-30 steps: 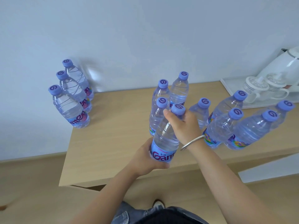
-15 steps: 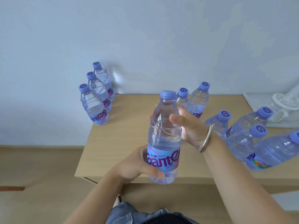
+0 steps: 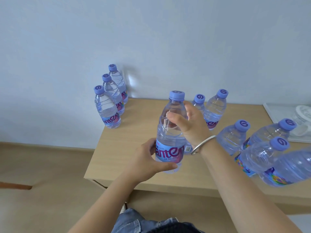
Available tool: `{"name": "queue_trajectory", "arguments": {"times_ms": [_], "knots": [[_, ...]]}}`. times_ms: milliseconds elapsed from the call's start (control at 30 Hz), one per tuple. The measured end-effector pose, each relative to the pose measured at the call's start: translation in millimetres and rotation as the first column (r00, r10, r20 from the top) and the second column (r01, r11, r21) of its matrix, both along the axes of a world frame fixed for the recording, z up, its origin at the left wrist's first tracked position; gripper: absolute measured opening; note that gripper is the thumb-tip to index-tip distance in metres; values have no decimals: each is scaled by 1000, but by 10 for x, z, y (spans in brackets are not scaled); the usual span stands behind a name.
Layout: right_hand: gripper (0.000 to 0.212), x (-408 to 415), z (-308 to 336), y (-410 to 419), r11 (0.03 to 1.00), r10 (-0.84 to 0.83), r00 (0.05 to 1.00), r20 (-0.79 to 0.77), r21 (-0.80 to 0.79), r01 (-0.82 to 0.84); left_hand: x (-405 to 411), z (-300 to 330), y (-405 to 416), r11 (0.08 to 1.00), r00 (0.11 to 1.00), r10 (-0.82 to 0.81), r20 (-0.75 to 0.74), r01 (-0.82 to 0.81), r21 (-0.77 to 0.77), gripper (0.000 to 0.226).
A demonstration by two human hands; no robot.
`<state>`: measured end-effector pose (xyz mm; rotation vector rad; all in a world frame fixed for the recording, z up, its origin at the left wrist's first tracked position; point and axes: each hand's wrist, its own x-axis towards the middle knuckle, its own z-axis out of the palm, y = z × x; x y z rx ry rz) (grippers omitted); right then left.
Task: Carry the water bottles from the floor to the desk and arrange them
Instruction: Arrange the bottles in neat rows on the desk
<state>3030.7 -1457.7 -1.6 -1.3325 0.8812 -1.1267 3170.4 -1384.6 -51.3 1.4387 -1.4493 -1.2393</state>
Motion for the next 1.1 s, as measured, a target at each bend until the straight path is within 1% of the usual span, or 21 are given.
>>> {"name": "queue_trajectory", "arguments": {"times_ms": [100,200,267,367,400,467,500,600,767,833,933,1000,1100], "knots": [[44,42,16,6,1000,3,999,-35,5,-3,51,-8,3,1000,1000,2,-14,-2,-2,49],[50,50,31,-20,997,78,996,-49,25,-77,160,11,7,1000,996,-23,-92,24,8,45],[43,19,53,-51,984,169,985,-42,59,-166,245,33,14,998,988,-57,-147,62,31,44],[27,-13,89,-107,958,281,958,-54,80,-276,361,48,13,990,978,-115,-176,126,57,43],[25,-2,90,-118,950,305,951,-57,87,-300,394,39,7,987,975,-132,-176,145,62,43],[28,53,89,-126,943,322,945,-54,106,-315,453,11,-6,984,974,-150,-170,164,71,42],[29,91,87,-128,941,325,945,-42,116,-318,486,-3,-17,983,974,-154,-164,167,73,41],[23,235,66,-153,935,342,939,-36,114,-336,624,-47,-56,982,977,-160,-140,172,77,43],[26,625,22,-204,944,323,934,-152,118,-307,1021,-124,-122,988,988,-129,-85,135,70,48],[28,804,-22,-229,944,323,931,-172,134,-303,1214,-183,-146,990,993,-102,-53,106,88,51],[33,1094,-114,-241,941,337,897,-287,142,-308,1520,-319,-159,989,999,-47,3,46,137,52],[33,1309,-171,-239,930,367,859,-356,157,-332,1701,-425,-171,988,997,-15,74,4,157,52],[31,1612,-235,-269,932,359,821,-444,118,-344,1910,-581,-225,984,988,20,152,-46,170,53]]}}
